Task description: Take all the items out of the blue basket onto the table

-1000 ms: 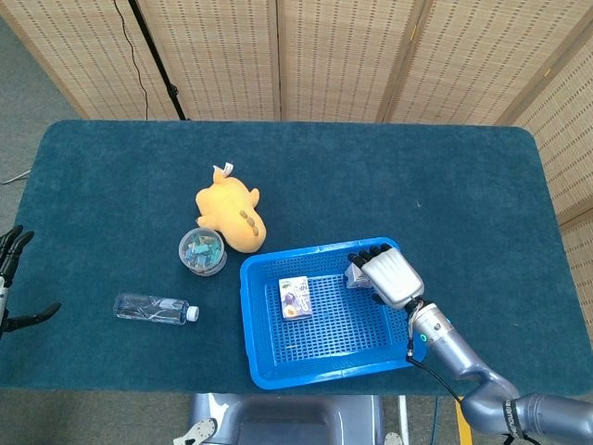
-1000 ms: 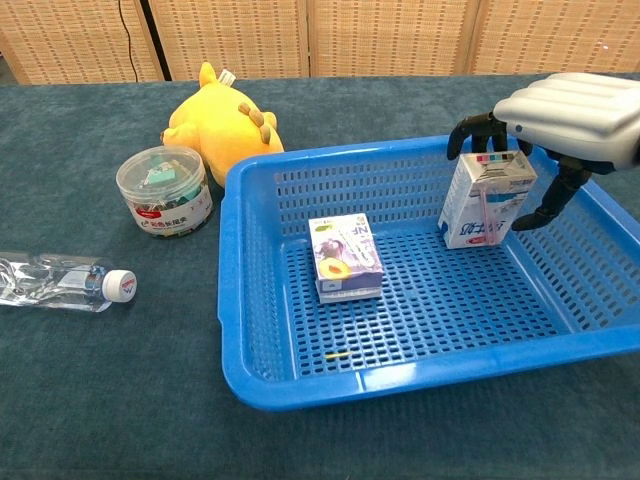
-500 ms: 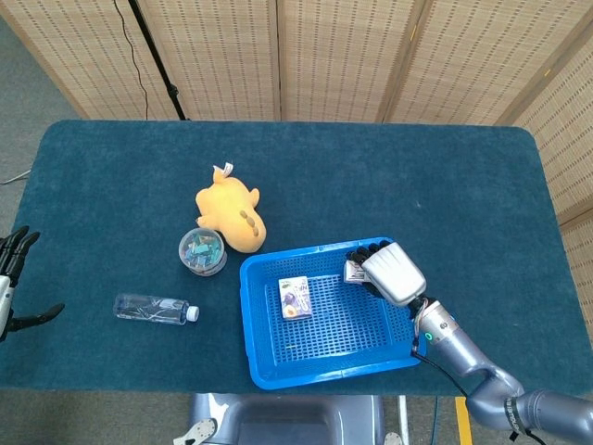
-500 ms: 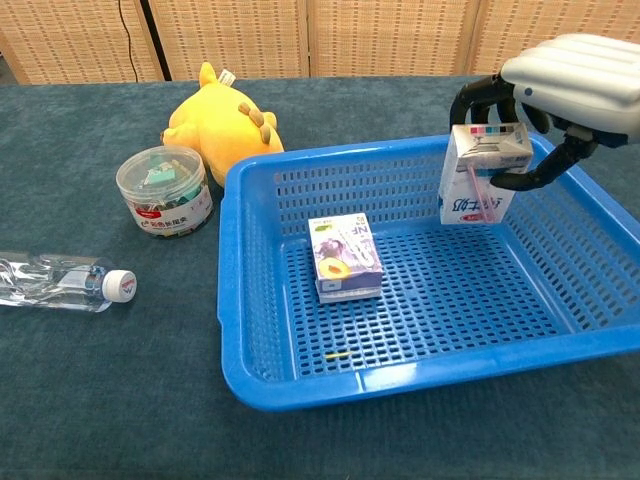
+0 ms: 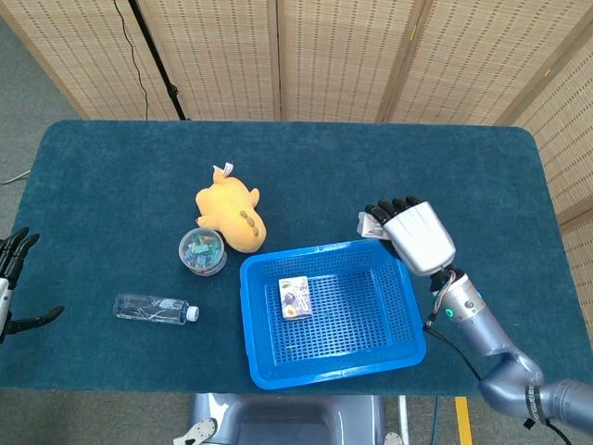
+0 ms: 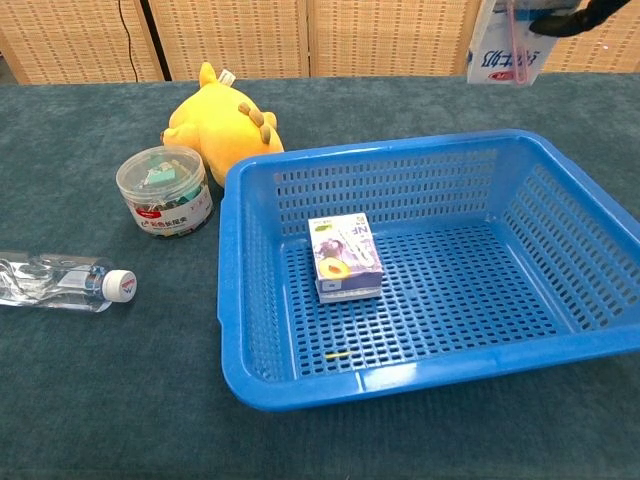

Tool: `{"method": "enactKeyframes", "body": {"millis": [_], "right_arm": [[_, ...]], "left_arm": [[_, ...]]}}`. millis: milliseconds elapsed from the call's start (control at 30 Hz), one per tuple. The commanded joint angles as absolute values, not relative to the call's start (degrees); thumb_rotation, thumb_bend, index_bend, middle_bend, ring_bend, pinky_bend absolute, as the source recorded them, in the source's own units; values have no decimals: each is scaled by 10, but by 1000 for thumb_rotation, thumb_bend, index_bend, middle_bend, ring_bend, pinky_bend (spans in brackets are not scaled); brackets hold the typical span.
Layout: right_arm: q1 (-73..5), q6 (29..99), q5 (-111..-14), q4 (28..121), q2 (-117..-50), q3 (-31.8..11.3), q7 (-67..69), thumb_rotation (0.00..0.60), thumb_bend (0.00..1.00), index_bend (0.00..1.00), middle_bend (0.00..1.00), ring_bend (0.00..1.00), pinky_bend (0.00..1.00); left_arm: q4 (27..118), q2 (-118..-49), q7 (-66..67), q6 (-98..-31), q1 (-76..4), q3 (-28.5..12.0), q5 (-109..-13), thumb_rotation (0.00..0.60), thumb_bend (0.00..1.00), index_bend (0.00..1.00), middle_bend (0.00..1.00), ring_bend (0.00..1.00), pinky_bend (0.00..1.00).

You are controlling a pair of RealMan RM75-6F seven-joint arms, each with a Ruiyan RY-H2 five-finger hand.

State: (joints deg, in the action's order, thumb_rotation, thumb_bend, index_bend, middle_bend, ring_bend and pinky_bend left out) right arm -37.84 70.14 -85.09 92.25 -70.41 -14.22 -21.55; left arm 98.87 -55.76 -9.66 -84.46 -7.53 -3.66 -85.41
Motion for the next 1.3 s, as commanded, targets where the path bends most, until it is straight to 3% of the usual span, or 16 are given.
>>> {"method": "enactKeyframes", "body": {"millis": [33,367,567,667,733,833,900,1067,1233,1300], "right_arm": [[-391,658,-785,859,-699,-166,-201,600,597,584,600,569,592],[-425,508,-716,686,-749,-137,-126,600,599,572,600,569,592],[-435,491,-722,621,-789,-125,-99,600,599,550,590,554,592],[-435,480,-724,606,-802,-117,-82,600,592,487,529,499,588],[-436,469,-727,608,-801,-112,-66,600,469,412,445,427,585],[-436,472,-742,620,-791,-103,-64,600,115,297,290,309,562],[-435,474,-742,633,-783,-103,-67,600,27,238,218,248,518],[-424,510,-744,701,-745,-109,-93,600,0,169,119,152,381],[-388,587,-761,809,-681,-117,-103,600,0,152,89,119,336],[-366,626,-783,842,-654,-113,-87,600,0,92,58,83,315]], "left_arm": [[988,-557,-98,-845,-75,-36,-855,600,56,0,0,0,0],[990,-558,-89,-832,-79,-35,-851,600,56,0,0,0,0],[993,-558,-82,-825,-82,-37,-846,600,56,0,0,0,0],[994,-559,-78,-820,-84,-36,-845,600,55,0,0,0,0],[995,-558,-77,-819,-84,-37,-844,600,56,0,0,0,0],[996,-557,-79,-819,-83,-37,-843,600,56,0,0,0,0],[996,-557,-80,-819,-83,-37,-842,600,56,0,0,0,0],[995,-556,-82,-818,-83,-36,-844,600,56,0,0,0,0],[988,-560,-87,-815,-87,-32,-860,600,56,0,0,0,0],[975,-566,-114,-821,-92,-30,-888,600,57,0,0,0,0]]}}
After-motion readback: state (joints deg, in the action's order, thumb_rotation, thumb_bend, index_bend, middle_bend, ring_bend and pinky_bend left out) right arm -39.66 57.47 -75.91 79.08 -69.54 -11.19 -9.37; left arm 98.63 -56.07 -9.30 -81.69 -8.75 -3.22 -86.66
